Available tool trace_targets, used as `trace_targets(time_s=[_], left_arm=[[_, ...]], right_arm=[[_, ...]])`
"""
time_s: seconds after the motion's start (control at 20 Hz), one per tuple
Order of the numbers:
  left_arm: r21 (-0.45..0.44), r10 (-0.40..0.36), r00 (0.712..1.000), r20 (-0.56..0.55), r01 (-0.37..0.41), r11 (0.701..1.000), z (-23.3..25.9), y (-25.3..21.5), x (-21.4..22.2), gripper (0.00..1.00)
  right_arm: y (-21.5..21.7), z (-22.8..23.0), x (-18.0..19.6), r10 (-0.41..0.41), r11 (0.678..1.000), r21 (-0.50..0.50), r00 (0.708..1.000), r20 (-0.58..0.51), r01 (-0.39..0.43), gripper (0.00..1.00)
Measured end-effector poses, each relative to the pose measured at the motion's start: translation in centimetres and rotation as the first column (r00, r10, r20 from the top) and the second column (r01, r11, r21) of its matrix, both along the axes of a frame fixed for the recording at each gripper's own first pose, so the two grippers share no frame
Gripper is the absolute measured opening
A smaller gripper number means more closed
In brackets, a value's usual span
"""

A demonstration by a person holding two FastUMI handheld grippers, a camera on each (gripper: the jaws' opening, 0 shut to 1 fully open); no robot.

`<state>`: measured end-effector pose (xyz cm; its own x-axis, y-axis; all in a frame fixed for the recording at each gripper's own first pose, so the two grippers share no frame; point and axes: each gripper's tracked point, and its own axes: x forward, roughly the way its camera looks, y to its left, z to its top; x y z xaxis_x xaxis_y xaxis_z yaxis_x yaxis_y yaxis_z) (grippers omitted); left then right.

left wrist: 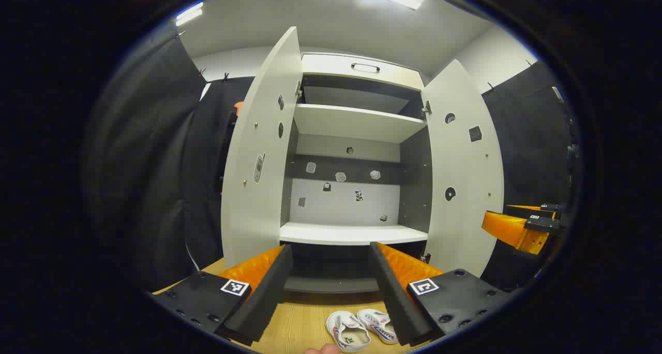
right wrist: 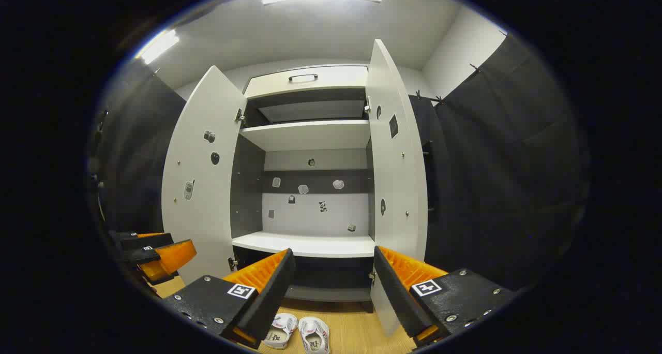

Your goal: Grab one shoe with the right hand and put it into the shoe cabinet, grab the other shoe with the left hand and put it into the shoe cabinet; then close the right door with the right hand and the left door with the left hand.

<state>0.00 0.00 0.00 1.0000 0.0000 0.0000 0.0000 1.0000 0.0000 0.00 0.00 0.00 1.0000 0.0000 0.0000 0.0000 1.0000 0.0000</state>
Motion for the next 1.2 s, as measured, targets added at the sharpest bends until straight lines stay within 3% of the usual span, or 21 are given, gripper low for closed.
trace_targets(time_s=[0.95,1.2], left_arm=[[0.003,0.025,1.000,-0.015,-0.025,1.000,-0.9,0.7,0.0,0.96],[0.004,0.022,0.999,-0.025,-0.022,1.000,-1.2,0.6,0.2,0.96]], right_arm=[[0.3,-1.0,1.4,0.018,1.000,-0.009,1.000,-0.019,-0.018,0.94],[0.5,-3.3,3.1,0.022,0.999,-0.036,0.999,-0.041,-0.024,0.94]])
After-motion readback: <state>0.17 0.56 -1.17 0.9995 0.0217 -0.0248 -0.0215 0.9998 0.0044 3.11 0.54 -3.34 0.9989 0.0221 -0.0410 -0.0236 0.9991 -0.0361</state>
